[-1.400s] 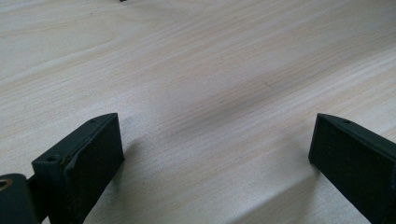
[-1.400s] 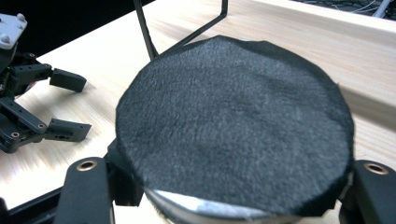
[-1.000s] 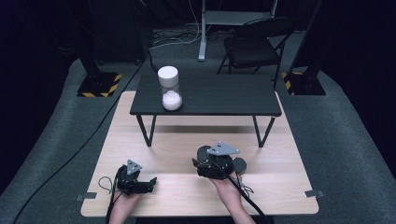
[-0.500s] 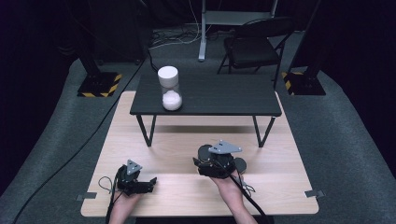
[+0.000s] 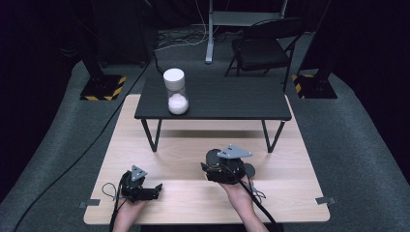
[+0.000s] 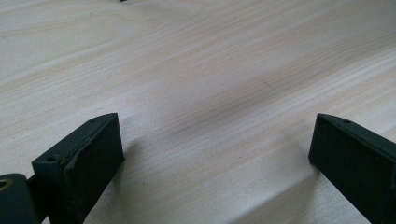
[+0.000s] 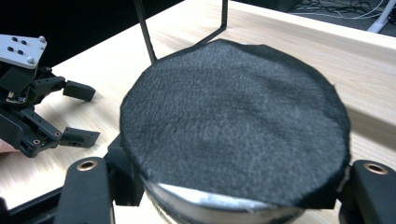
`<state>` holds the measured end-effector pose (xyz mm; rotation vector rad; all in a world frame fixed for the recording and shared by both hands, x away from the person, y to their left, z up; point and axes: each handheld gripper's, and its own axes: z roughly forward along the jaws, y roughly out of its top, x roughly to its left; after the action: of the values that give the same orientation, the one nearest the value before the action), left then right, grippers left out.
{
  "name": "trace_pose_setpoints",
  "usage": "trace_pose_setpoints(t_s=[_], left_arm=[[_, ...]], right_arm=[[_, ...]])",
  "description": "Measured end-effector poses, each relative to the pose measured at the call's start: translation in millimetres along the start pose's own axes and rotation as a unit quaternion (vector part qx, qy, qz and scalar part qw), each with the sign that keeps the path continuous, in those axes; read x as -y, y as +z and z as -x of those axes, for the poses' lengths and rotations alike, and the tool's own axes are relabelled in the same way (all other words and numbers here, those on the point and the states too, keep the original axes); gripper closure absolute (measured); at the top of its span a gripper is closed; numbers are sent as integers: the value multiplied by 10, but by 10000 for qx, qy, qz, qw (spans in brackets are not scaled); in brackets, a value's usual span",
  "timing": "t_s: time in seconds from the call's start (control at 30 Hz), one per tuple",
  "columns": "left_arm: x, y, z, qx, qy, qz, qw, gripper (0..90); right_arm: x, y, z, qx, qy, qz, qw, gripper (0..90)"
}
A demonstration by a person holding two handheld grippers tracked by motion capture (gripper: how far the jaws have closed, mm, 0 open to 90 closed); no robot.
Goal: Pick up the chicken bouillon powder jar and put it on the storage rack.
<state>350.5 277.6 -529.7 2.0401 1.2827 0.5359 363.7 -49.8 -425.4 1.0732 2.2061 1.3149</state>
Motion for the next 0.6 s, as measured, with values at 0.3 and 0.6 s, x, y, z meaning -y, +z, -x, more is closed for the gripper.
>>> trace_pose_setpoints(t_s=[0.3,0.6], left_arm=[[0,0,1,12,15,-4,10000,27],[0,0,1,13,15,-4,10000,27]], right_arm=[[4,12,-2,-16,-4,-21,10000,305],[-3,7,8,-17,-13,-9,10000,306]])
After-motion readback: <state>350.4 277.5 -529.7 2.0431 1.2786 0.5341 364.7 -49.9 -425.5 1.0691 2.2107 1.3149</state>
